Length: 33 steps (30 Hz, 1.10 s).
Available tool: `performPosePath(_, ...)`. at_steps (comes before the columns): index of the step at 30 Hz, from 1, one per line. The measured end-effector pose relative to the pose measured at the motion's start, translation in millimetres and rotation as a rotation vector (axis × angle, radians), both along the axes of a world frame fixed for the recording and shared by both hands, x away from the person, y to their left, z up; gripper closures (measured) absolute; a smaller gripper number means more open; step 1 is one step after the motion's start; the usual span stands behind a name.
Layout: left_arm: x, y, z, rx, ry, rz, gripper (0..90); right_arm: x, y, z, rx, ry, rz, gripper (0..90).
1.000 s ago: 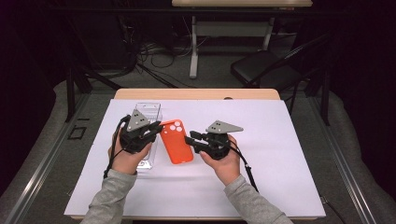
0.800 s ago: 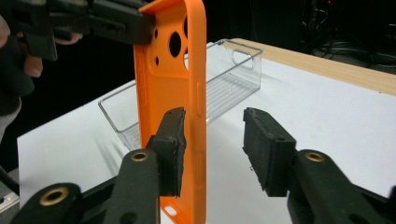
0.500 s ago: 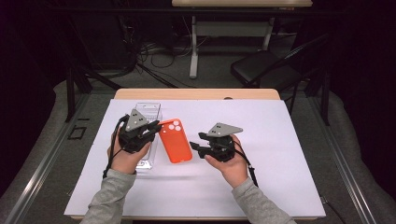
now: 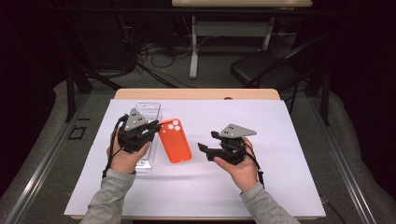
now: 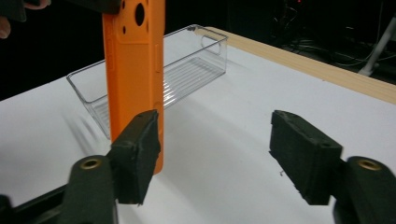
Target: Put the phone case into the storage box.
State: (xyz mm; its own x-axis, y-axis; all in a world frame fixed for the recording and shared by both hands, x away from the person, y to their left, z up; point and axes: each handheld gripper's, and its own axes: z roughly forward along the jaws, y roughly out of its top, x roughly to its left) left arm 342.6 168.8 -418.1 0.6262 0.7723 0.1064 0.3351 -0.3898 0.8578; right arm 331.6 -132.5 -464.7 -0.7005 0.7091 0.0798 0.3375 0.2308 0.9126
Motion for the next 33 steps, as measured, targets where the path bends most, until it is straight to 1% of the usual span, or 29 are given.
performPosePath(5, -0.2, 0.0, 0.0, -0.002, -0.004, -0.001, 81.5, -1.6, -10.7, -0.6, -0.006, 0.011, -0.034, 25.4)
performPosePath(7, -0.2, 0.1, 0.1, -0.006, -0.006, -0.001, 81.5, -2.2, -15.1, -0.8, -0.018, 0.015, -0.044, 22.5)
performPosePath(9, -0.2, 0.3, 0.2, -0.006, -0.007, -0.001, 81.5, -2.7, -19.7, -1.0, -0.010, 0.020, -0.056, 20.8)
performPosePath(11, -0.1, 0.3, 0.1, -0.007, -0.007, -0.002, 81.5, -3.2, -23.5, -1.2, -0.012, 0.028, -0.059, 17.0)
performPosePath(19, -0.1, 0.1, -0.4, -0.004, -0.005, -0.006, 81.5, -5.0, -34.9, -0.9, 0.000, 0.021, -0.072, 14.8)
performPosePath(23, 0.3, 0.6, -0.3, -0.010, -0.004, -0.006, 81.4, -5.0, -39.6, -2.0, 0.013, 0.006, -0.093, 14.2)
performPosePath(26, 0.5, 1.2, -0.6, -0.018, -0.001, -0.009, 81.5, -5.0, -41.3, -5.4, -0.005, -0.017, -0.128, 14.1)
performPosePath(28, 0.5, 1.6, -0.9, -0.019, -0.001, -0.009, 81.4, -4.7, -42.1, -6.7, -0.011, -0.015, -0.135, 13.7)
performPosePath(30, 0.3, 2.6, -0.4, -0.018, -0.002, -0.010, 81.4, -4.5, -42.6, -7.0, -0.003, -0.015, -0.139, 12.5)
performPosePath(33, -0.2, 4.3, 0.4, -0.022, -0.009, -0.007, 81.4, -3.8, -44.4, -7.2, 0.000, -0.033, -0.153, 11.8)
